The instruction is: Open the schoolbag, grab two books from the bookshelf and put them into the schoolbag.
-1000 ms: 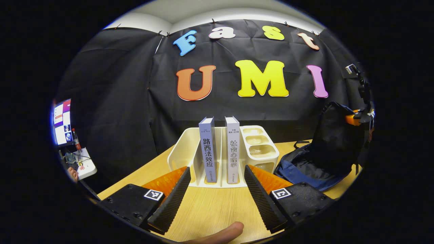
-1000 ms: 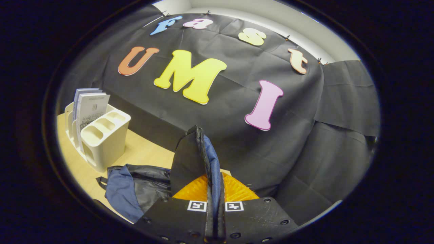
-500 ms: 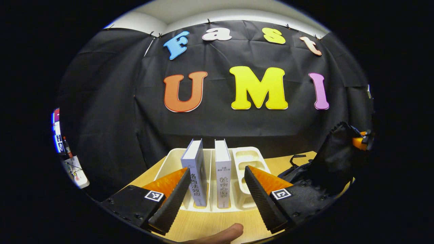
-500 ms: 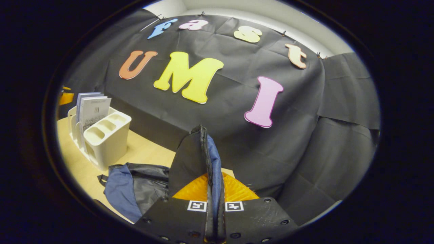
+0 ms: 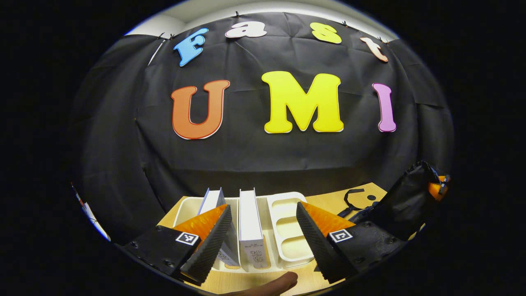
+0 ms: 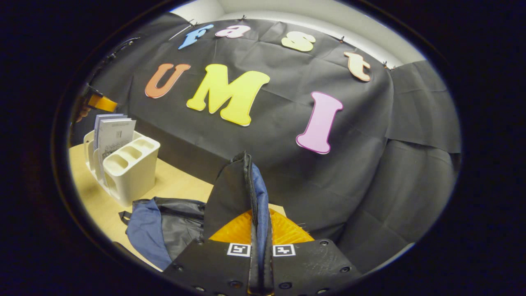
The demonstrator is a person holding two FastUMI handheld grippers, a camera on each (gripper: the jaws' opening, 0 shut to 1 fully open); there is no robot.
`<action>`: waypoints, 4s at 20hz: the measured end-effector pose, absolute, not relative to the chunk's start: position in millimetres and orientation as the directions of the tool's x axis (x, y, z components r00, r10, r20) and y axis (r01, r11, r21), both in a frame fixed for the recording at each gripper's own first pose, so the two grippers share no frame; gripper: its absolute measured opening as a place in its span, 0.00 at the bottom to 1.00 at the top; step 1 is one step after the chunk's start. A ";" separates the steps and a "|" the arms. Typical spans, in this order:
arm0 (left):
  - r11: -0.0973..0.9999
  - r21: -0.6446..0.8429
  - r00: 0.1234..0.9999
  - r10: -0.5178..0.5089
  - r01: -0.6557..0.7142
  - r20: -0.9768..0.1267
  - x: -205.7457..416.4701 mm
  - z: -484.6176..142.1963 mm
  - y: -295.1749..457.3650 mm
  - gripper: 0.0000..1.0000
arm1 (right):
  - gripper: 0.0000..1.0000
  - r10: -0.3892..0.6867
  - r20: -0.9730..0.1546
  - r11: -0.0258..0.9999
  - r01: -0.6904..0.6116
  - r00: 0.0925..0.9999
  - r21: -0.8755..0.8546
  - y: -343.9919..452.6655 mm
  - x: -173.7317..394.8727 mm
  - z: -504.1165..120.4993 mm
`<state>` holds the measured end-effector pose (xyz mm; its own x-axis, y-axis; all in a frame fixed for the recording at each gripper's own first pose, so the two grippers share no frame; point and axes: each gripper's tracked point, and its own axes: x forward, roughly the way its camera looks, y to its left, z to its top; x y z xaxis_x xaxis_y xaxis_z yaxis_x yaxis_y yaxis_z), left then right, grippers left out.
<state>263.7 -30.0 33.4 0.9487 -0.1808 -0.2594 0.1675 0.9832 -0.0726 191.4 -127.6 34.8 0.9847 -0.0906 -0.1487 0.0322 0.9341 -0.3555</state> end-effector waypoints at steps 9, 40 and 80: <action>0.982 0.007 0.845 -0.157 0.187 -0.512 334.9 -11.3 -32.6 0.97 | 0.05 -0.061 -0.151 0.946 0.009 0.987 -0.323 -127.7 189.0 32.4; 0.980 -0.002 0.626 -0.127 0.197 -0.770 229.0 -50.1 -19.2 0.47 | 0.05 -0.062 -0.125 0.951 0.021 0.990 -0.307 -131.2 176.7 6.8; 0.424 -0.904 0.719 -0.646 0.058 -0.257 169.0 -6.1 -227.3 0.47 | 0.06 -0.022 -0.167 0.977 -0.014 0.986 -0.212 -120.2 169.3 14.8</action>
